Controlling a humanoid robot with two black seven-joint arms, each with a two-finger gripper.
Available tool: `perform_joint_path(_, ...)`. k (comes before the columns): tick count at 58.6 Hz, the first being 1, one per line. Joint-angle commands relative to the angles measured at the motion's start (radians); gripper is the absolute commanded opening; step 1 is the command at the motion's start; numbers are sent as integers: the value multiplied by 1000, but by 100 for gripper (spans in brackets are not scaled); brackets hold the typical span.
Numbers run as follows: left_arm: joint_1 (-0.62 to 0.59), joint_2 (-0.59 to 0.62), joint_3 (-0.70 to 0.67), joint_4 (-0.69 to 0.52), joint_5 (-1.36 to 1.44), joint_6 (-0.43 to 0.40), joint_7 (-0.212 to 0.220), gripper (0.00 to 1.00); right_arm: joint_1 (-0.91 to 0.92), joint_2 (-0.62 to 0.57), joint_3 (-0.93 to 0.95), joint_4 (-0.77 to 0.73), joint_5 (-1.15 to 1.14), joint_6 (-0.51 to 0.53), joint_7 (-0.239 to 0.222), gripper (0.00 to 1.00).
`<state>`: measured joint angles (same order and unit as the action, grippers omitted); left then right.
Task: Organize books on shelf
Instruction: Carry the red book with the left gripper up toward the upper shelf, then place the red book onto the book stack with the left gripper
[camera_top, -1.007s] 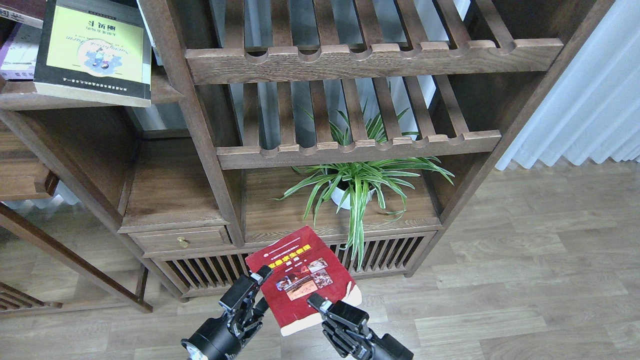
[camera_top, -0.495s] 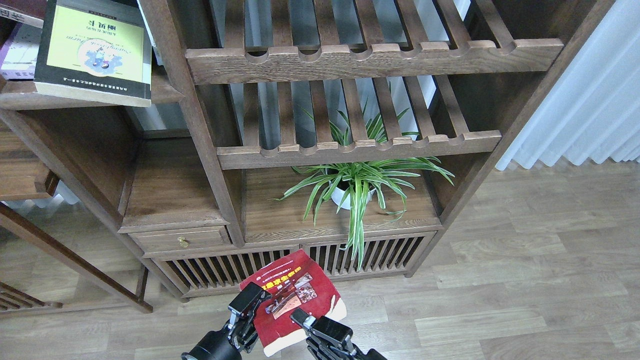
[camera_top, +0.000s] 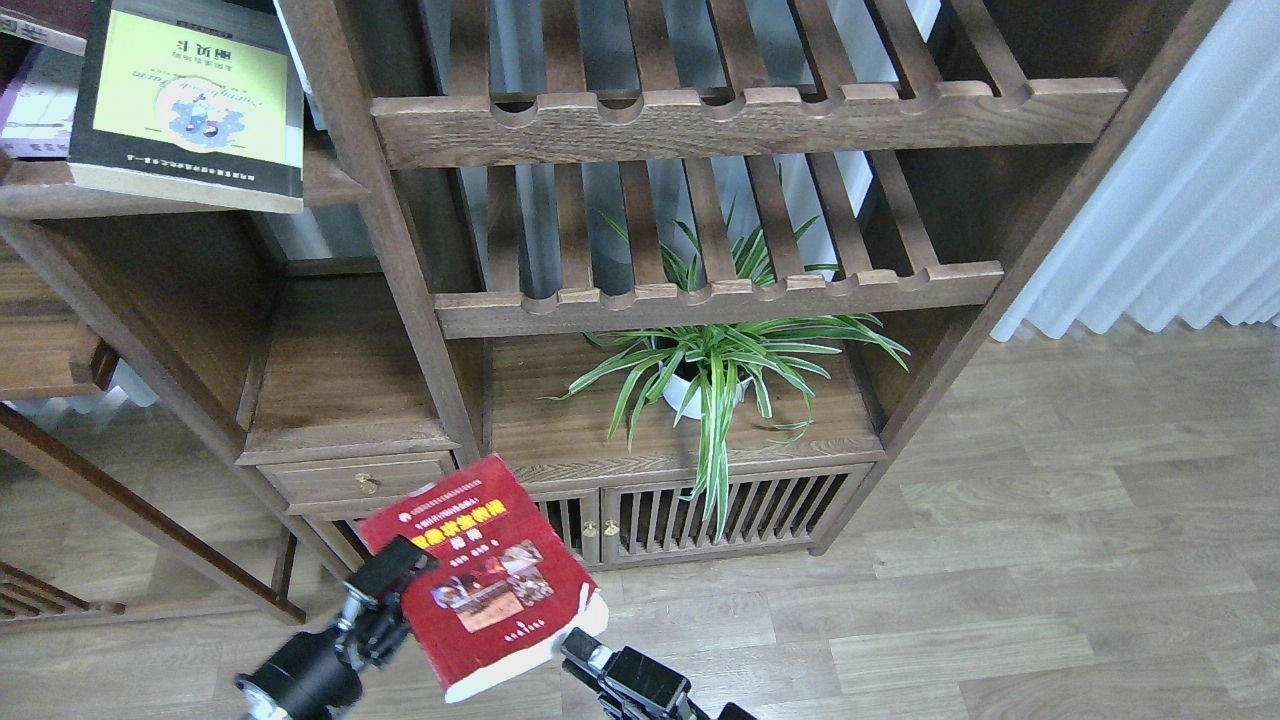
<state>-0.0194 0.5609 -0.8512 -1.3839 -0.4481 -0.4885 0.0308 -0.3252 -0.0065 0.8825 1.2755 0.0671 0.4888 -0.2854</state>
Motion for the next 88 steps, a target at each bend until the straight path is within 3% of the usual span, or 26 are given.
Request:
perform_joint_path(1, -120, 33, -20, 0, 0, 0, -3, 1, 2, 2, 1, -7, -1, 0, 0, 96)
perform_joint_path(12, -261, 175, -57, 0, -44, 0, -18, 3, 0, -1, 6, -7, -1, 0, 0, 96)
perform_joint_path(38, -471, 300, -77, 8, -75, 0, -34, 3, 2, 3, 24, -7, -4, 0, -3, 96)
perform_joint_path(60, -626, 294, -140, 138, -93, 0, -14, 3, 2, 5, 24, -7, -7, 0, -3, 96)
perform_joint_path(66, -711, 278, -144, 210, -50, 0, 32, 3, 2, 6, 24, -7, -7, 0, -3, 96)
perform_joint_path(88, -869, 96, -146, 404, 152, 0, 40, 4, 2, 6, 26, -7, -7, 0, -3, 96)
